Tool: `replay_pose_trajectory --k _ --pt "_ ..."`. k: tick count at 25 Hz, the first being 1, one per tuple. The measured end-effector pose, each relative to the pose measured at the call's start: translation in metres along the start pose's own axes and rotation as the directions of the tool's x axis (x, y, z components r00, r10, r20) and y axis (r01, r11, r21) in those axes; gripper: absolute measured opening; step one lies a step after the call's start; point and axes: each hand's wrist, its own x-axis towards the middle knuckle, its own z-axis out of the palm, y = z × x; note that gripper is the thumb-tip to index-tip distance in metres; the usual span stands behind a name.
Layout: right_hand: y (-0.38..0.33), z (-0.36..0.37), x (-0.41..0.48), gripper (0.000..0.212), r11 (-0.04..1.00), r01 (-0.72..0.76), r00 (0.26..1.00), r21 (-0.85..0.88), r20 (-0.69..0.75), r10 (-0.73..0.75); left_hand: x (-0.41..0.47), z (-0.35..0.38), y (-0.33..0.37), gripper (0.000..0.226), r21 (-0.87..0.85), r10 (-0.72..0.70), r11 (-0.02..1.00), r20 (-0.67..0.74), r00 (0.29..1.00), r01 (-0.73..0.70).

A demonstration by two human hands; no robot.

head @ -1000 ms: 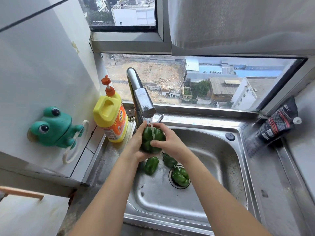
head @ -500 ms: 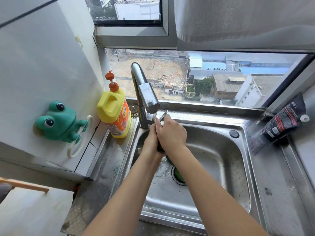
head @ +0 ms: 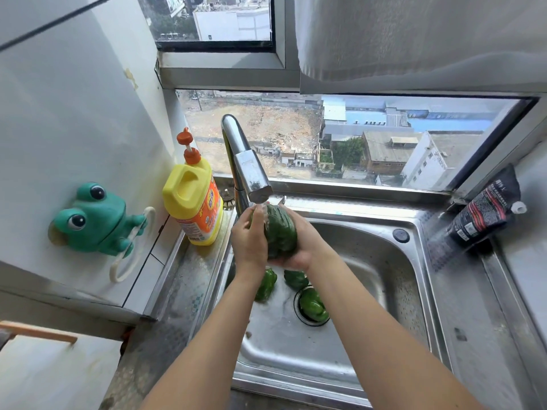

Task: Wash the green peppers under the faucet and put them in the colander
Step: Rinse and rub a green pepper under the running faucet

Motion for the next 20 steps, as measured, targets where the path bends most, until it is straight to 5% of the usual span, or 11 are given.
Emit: replay_pose_trajectory --k 4,6,9,12,14,17,20 --pt "0.014 -0.002 0.014 0.046 0.989 0.137 0.988 0.062 -0.086 -0.132 0.01 -0.004 -0.004 0.042 0.067 0.022 0.998 -0.032 0.999 -0.02" --pt "0.017 -0.005 0.019 0.038 0.934 0.351 0.918 -0.06 -0.173 -0.356 0.009 -0.001 -0.003 0.04 -0.019 -0.165 0.986 0.021 0.986 0.166" --pt "0.017 -0.009 0.013 0.033 0.611 0.596 0.676 -0.52 -0.084 -0.732 0.005 0.001 0.009 0.047 -0.14 -0.599 0.766 0.2 0.776 0.628" --pt "0.018 -0.015 0.008 0.026 0.24 0.623 0.505 -0.744 0.148 -0.851 0.002 -0.002 0.014 0.052 -0.229 -0.611 0.69 0.325 0.722 0.686" --pt "0.016 -0.013 0.005 0.022 0.209 0.552 0.585 -0.807 0.196 -0.787 -0.004 -0.004 0.01 0.045 -0.235 -0.547 0.745 0.318 0.774 0.624" --pt "0.001 -0.018 0.002 0.023 0.297 0.429 0.795 -0.853 0.201 -0.572 -0.012 -0.009 0.003 0.032 -0.121 -0.533 0.812 0.247 0.809 0.571" --pt "-0.026 -0.03 0.009 0.026 0.17 0.395 0.77 -0.903 0.224 -0.597 -0.013 -0.023 -0.003 0.028 -0.026 -0.618 0.762 0.267 0.739 0.647"
